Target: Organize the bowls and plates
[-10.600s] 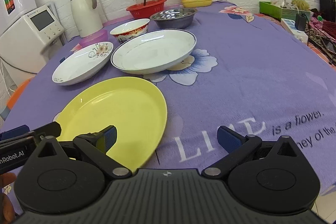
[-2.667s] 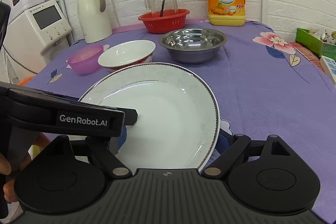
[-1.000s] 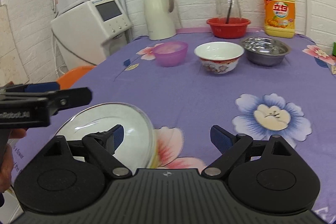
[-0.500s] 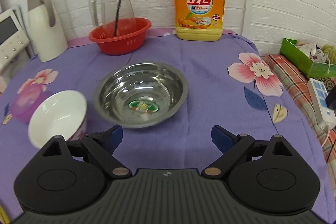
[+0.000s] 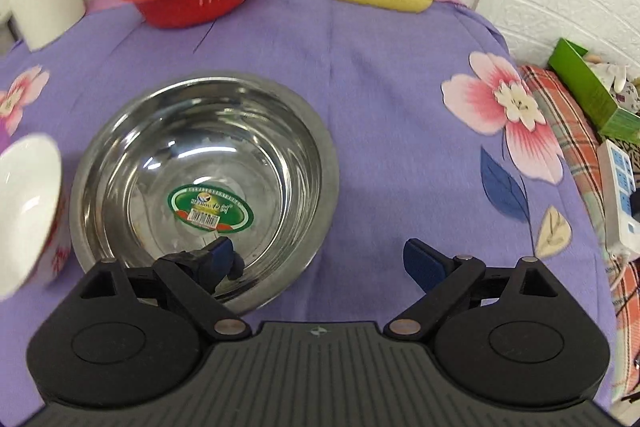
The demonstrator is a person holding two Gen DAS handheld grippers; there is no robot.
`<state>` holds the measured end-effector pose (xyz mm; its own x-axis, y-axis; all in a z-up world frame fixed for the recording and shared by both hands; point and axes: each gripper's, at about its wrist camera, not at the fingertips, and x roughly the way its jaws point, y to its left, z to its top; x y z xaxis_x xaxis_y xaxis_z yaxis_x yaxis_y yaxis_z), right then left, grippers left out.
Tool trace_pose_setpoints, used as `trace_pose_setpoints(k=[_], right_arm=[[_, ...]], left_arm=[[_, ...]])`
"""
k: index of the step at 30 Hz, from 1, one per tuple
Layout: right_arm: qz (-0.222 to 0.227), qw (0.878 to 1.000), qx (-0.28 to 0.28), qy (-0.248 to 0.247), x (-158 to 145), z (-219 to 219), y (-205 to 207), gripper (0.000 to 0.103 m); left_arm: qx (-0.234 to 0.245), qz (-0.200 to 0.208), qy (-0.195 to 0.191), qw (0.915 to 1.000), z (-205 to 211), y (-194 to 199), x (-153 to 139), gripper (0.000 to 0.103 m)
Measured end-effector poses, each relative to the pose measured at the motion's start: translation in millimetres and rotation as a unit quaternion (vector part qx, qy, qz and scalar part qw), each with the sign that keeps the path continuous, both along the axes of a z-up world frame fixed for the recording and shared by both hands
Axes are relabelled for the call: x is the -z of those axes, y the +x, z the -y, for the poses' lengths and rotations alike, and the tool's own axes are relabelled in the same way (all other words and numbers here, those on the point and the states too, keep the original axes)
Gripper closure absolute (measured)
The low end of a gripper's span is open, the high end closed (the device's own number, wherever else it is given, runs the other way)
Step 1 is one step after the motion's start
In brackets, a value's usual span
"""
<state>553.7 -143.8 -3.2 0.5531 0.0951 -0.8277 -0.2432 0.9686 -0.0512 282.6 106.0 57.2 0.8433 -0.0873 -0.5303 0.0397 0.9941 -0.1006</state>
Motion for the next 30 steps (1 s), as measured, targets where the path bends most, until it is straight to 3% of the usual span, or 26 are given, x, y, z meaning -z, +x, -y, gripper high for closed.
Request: trace_pose_setpoints(k=[3,9,12,16,21,30], right_arm=[[-0.027,0.999,-0.025,-0.014,-2,6,-24,0.000],[-0.063,0.994,-0.088,0.018,1,25,-97,0.000],[-0.013,0.997,-0.071,0.041,-5,37,-122,0.000],[0.064,0.996,-0.018,0.055,-4,46,-133,0.000],[0.083,0.993,0.009,0.089,17,49,-123,0.000],[0.139,0.987,-0.007,0.076,30,51,-128,0.000]], left_arm=[[0.020,0.002,-0.007,0.9998,14,-1,-6,0.011],[0.064,-0.021,-0.042,0.9969,41,12,-9,0.011],[0.069,-0.039,-0.075,0.9940,58,40,-4,0.010],[0.064,-0.098,-0.121,0.9858,84,88,17,0.010],[0.032,-0.122,-0.117,0.9852,108,127,40,0.010],[0.000,-0.132,-0.082,0.9879,127,148,66,0.011]])
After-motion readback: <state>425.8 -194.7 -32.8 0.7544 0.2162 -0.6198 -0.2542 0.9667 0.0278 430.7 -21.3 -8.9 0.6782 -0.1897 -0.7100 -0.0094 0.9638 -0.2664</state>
